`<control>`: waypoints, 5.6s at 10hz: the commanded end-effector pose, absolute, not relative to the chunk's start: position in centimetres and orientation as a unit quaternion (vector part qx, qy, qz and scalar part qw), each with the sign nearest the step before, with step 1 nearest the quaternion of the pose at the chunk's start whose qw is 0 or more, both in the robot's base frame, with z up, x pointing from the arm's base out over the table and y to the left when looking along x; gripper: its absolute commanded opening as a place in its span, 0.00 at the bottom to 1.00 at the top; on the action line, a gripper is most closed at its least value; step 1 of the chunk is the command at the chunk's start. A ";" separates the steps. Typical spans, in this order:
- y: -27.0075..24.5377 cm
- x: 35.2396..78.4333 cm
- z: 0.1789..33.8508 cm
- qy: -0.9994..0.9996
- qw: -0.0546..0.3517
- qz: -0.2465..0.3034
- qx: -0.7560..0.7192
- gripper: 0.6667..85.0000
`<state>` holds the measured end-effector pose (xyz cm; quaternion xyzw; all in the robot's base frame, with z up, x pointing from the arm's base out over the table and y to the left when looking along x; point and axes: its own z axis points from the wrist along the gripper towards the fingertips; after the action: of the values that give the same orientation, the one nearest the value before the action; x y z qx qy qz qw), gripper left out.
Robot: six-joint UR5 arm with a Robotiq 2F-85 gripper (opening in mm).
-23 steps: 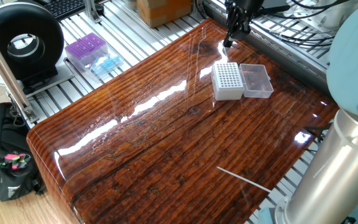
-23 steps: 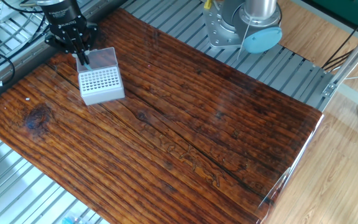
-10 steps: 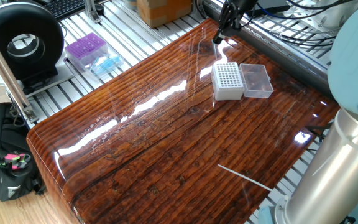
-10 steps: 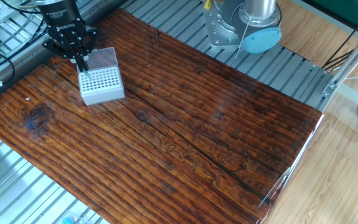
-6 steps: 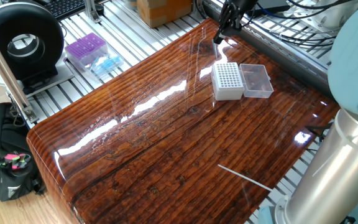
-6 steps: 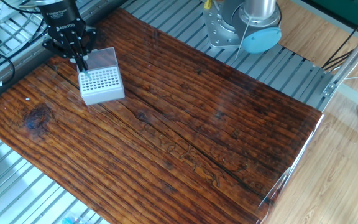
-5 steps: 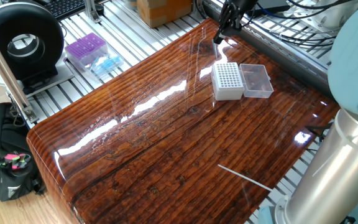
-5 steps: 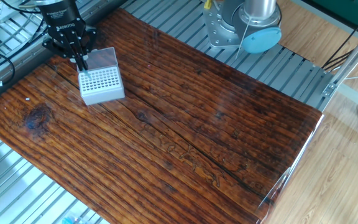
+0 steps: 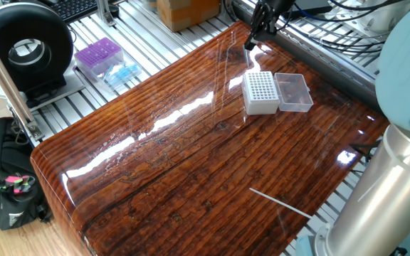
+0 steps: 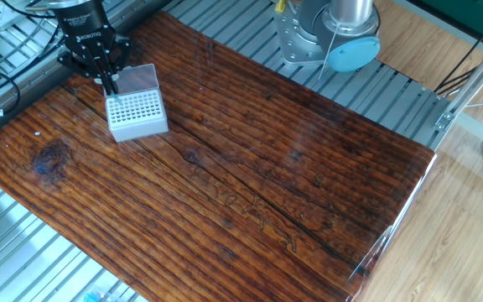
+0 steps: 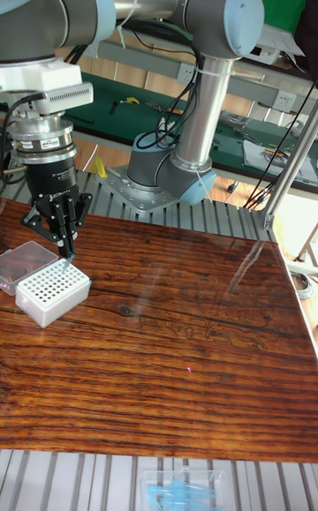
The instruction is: Insert a medium pipette tip into the holder for medium pipette tips
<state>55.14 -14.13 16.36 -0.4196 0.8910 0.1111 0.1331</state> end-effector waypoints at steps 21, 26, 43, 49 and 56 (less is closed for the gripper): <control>-15.5 55.0 14.2 0.900 0.201 0.129 -0.366 0.00; -14.6 54.8 13.2 0.900 0.202 0.140 -0.361 0.00; -15.1 54.4 12.0 0.898 0.202 0.133 -0.368 0.00; -14.9 54.8 12.3 0.896 0.207 0.133 -0.371 0.00; -15.0 55.6 12.6 0.891 0.213 0.134 -0.377 0.00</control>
<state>55.19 -15.21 12.20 -0.3802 0.8925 0.1300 0.2050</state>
